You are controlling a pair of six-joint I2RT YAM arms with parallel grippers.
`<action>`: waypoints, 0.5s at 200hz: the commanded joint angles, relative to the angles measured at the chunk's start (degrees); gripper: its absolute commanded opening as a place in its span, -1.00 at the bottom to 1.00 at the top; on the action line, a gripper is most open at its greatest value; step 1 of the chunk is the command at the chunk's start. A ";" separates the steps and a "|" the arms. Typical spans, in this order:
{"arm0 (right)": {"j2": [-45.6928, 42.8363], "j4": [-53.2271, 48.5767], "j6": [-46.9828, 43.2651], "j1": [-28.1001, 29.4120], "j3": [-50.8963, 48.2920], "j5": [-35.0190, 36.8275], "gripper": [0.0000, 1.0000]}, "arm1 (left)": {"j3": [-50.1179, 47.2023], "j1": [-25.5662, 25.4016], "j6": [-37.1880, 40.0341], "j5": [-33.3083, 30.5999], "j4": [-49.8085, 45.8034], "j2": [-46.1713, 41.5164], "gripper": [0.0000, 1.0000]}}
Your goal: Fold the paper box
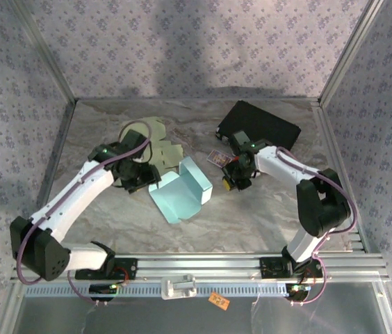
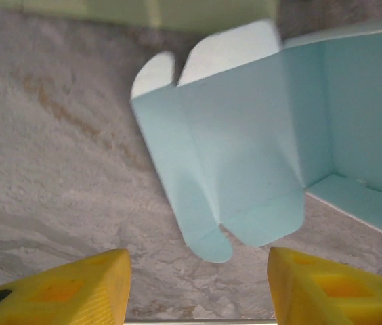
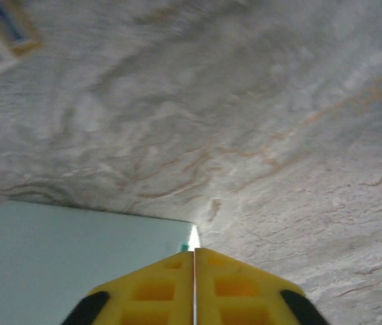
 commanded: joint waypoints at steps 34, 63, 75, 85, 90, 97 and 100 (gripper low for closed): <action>5.09 -22.67 -42.04 16.00 27.01 26.65 -0.02 | -7.03 5.90 -3.59 2.81 7.05 -6.80 0.08; 12.38 -28.23 -51.78 22.59 34.98 34.68 0.12 | -8.89 6.53 -2.86 1.84 6.55 -8.68 0.07; 15.98 -29.25 -54.19 24.12 38.63 37.01 0.15 | -9.61 6.65 -2.76 2.17 6.59 -8.89 0.07; 19.32 -31.63 -55.29 25.17 42.78 39.24 0.16 | -9.89 6.65 -2.63 2.58 6.60 -8.79 0.06; 21.20 -32.96 -55.57 25.69 44.61 40.44 0.18 | -9.90 6.65 -2.50 2.62 6.63 -8.71 0.06; 23.25 -34.30 -56.13 26.32 47.01 41.86 0.20 | -9.89 6.65 -2.33 2.69 6.56 -8.70 0.05; 24.13 -34.41 -56.66 26.60 47.88 42.38 0.20 | -9.91 6.65 -2.23 2.68 6.49 -8.70 0.05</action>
